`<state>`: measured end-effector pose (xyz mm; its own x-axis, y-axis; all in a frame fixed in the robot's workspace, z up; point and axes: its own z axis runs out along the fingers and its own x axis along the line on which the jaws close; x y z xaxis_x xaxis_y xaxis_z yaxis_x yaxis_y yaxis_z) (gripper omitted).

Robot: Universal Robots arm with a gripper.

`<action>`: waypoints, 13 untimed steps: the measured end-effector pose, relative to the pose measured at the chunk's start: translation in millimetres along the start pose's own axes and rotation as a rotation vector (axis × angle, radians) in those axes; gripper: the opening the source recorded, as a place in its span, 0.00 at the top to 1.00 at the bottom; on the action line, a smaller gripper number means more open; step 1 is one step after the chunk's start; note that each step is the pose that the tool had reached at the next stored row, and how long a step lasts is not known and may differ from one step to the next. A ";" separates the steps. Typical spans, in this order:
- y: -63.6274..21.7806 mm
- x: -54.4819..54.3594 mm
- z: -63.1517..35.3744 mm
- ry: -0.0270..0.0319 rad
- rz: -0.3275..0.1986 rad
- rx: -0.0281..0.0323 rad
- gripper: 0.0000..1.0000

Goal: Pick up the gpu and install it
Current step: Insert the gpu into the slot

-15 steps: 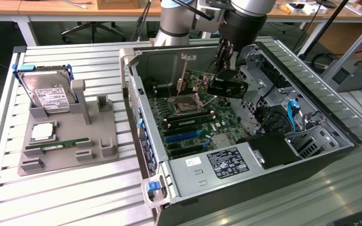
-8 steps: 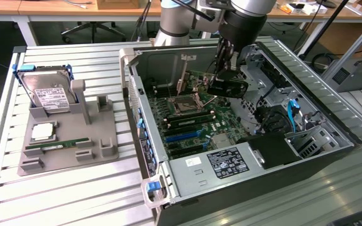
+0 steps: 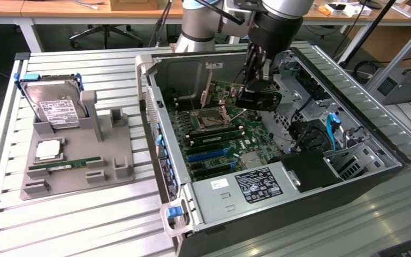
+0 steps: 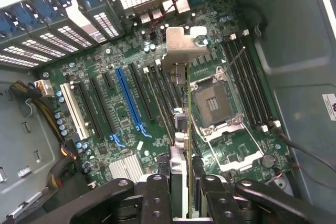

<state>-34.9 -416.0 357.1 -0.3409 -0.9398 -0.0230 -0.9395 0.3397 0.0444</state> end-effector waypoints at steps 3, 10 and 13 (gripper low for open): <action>0.0 0.1 0.1 0.0004 -0.010 -0.0002 0.73; -0.1 0.3 0.1 0.0011 -0.025 -0.0005 0.73; -0.2 0.5 0.1 0.0014 -0.033 -0.0007 0.73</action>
<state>-34.9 -416.6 357.0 -0.3095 -0.9506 -0.0231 -0.9503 0.3083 0.0444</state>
